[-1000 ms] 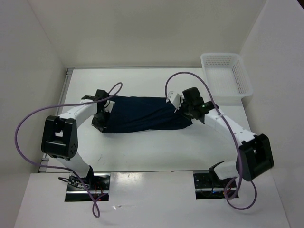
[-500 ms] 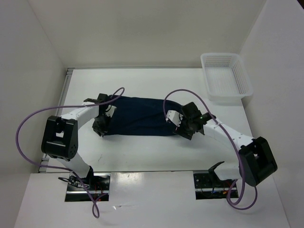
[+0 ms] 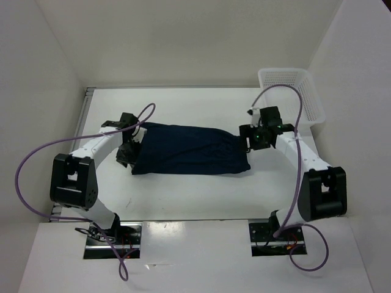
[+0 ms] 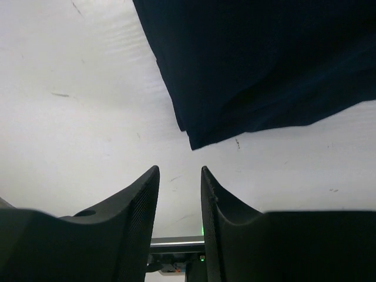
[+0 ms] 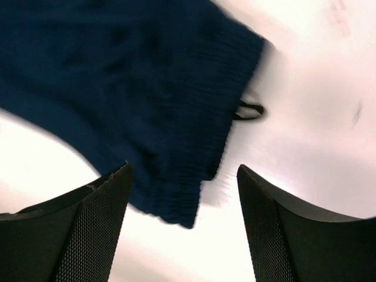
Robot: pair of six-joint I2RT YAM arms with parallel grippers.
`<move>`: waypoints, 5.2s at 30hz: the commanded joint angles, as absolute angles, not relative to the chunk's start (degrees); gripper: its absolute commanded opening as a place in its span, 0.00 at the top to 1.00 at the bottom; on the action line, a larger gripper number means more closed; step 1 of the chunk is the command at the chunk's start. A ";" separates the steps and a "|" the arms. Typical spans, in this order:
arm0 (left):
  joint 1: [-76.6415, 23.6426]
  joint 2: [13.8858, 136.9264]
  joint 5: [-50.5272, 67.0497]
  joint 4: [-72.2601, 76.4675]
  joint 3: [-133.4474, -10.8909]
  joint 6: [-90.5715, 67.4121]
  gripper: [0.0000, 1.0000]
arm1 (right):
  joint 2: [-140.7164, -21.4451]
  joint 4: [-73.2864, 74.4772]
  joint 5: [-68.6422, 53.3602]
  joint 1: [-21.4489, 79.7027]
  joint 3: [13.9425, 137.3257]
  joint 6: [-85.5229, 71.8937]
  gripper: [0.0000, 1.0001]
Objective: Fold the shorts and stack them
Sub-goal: Fold the shorts
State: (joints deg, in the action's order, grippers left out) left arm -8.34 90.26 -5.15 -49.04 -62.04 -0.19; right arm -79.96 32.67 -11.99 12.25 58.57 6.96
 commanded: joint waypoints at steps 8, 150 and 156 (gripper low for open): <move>-8.17 99.40 -4.92 -46.93 -69.26 0.00 0.57 | -90.25 29.09 -18.10 5.10 54.67 -13.71 0.23; -21.36 128.60 3.96 -40.17 -106.88 0.00 0.97 | -100.38 8.17 14.15 34.01 58.45 22.49 1.00; -16.36 121.66 6.94 -41.92 -108.72 0.00 1.00 | -95.55 11.07 15.74 34.01 60.98 25.22 1.00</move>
